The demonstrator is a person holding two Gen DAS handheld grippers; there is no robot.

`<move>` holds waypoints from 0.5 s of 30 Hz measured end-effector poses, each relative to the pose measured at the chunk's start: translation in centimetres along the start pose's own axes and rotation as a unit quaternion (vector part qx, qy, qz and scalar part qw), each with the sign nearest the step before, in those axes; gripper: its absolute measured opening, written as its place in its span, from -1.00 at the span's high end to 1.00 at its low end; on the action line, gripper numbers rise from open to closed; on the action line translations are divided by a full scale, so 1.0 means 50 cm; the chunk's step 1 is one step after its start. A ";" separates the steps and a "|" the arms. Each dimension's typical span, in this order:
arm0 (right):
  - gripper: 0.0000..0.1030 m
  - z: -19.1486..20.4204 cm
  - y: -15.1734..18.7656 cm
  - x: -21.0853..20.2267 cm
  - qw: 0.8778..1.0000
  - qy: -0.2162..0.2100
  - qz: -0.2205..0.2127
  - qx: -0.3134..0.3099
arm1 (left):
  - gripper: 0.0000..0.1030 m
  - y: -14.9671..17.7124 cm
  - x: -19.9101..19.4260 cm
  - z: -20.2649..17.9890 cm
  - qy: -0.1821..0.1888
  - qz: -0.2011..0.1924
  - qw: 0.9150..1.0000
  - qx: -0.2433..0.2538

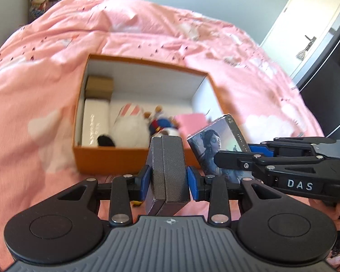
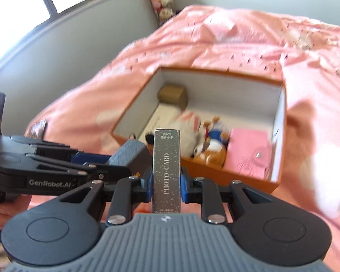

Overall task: Organize objects
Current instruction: 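Lift the photo card and grey box and carry them over the box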

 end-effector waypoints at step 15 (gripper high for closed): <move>0.53 -0.183 -0.126 0.011 0.991 0.087 -0.076 0.071 | 0.23 -0.185 0.091 -0.027 0.049 -0.048 0.998 -0.006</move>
Point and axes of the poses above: each gripper's, at about its wrist camera, not at the fingertips, and x roughly the way its jaws point, z to its left, y to its underside, the point moved 1 cm from there along x, roughly the way its jaws point, and after that the axes turned 12 degrees about -x, right-handed, at the moved point
